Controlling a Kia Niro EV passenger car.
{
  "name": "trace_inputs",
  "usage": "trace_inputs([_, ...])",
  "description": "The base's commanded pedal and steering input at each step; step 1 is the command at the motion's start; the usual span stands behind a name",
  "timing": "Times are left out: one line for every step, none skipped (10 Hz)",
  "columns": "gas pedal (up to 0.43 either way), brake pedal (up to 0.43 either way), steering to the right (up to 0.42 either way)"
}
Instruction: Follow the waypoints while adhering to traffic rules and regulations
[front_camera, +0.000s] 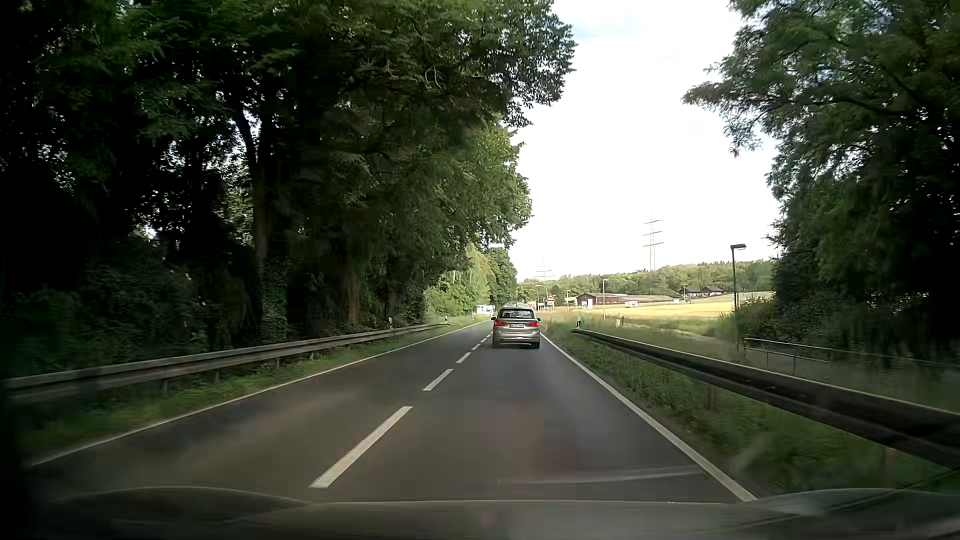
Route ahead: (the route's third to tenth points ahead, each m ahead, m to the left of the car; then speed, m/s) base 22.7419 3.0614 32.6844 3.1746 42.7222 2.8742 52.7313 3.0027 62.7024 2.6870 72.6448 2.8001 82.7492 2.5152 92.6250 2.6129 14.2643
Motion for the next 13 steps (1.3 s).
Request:
trace_inputs([0.067, 0.030, 0.003])
trace_inputs([0.067, 0.030, 0.003])
trace_inputs([0.067, 0.030, 0.003])
trace_inputs([0.067, 0.030, 0.002])
trace_inputs([0.067, 0.030, 0.002])
trace_inputs([0.067, 0.030, 0.002])
trace_inputs([0.067, 0.030, 0.002])
trace_inputs([0.067, 0.030, 0.002])
trace_inputs([0.067, 0.030, 0.002])
trace_inputs([0.067, 0.030, 0.002])
trace_inputs([0.067, 0.030, 0.002])
trace_inputs([0.067, 0.030, 0.002])
trace_inputs([0.067, 0.030, 0.002])
